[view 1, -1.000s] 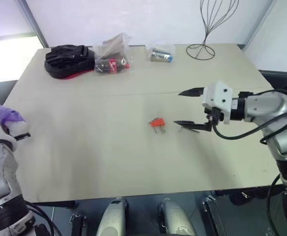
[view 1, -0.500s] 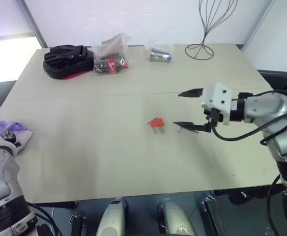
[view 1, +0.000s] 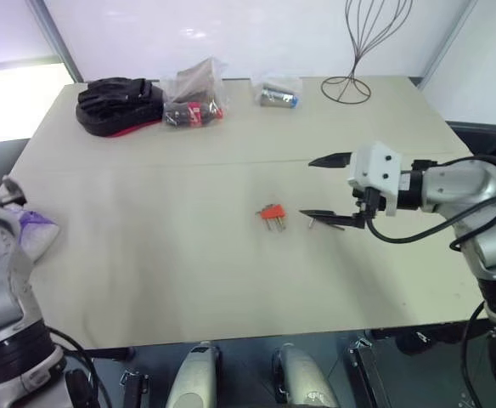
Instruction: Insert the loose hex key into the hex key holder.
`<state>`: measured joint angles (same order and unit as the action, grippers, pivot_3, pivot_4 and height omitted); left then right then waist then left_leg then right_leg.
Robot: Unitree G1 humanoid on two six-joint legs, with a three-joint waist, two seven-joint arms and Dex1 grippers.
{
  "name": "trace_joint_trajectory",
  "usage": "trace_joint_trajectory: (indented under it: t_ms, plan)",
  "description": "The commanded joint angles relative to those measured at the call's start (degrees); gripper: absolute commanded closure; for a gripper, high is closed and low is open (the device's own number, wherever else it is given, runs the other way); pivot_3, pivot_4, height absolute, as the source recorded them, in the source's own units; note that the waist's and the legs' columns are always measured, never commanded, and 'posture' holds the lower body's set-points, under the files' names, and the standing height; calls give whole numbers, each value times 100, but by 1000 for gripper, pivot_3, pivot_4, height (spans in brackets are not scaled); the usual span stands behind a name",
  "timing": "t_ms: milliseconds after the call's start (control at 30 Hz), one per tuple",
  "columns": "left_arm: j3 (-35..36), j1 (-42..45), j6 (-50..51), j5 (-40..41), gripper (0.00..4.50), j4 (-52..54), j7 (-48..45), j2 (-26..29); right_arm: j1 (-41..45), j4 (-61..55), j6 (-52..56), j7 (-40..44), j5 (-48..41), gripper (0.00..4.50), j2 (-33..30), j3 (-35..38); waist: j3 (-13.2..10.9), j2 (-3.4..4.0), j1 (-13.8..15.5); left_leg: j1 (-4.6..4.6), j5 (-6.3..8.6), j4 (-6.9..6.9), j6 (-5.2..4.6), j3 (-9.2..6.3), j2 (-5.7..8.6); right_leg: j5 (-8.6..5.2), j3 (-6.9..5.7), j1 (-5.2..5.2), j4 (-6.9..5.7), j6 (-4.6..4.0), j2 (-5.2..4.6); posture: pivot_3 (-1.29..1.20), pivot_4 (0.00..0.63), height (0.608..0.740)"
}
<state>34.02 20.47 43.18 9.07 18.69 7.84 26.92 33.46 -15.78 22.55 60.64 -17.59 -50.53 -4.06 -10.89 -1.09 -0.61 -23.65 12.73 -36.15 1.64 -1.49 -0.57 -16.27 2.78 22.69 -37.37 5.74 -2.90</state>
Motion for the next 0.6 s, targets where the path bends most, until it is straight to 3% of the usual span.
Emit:
trace_joint_trajectory:
  t_ms: [33,200,333,600]
  plan:
    - [-343,160,16,426,38,211,-669,117,99,62,-173,76,30,0,2,92,0,0,-5,0,0,0,0,1,0,0,0,0,0,0,1,0,150,740]
    - [-969,124,298,1338,38,163,-2206,349,405,864,-487,348,192,0,327,-252,0,0,-44,1,0,1,0,3,-4,0,0,1,1,0,11,0,150,740]
    - [-1360,-150,451,2293,38,395,-3773,793,836,2210,-1165,525,691,0,796,-715,-2,2,-67,5,-1,7,-1,8,-7,0,3,3,0,-1,23,0,150,740]
    - [-1465,-539,895,3352,38,669,-4943,1424,1525,4623,-2585,368,1577,0,1655,-1194,-5,2,-51,6,-2,7,-1,14,-5,0,6,5,1,0,24,0,150,740]
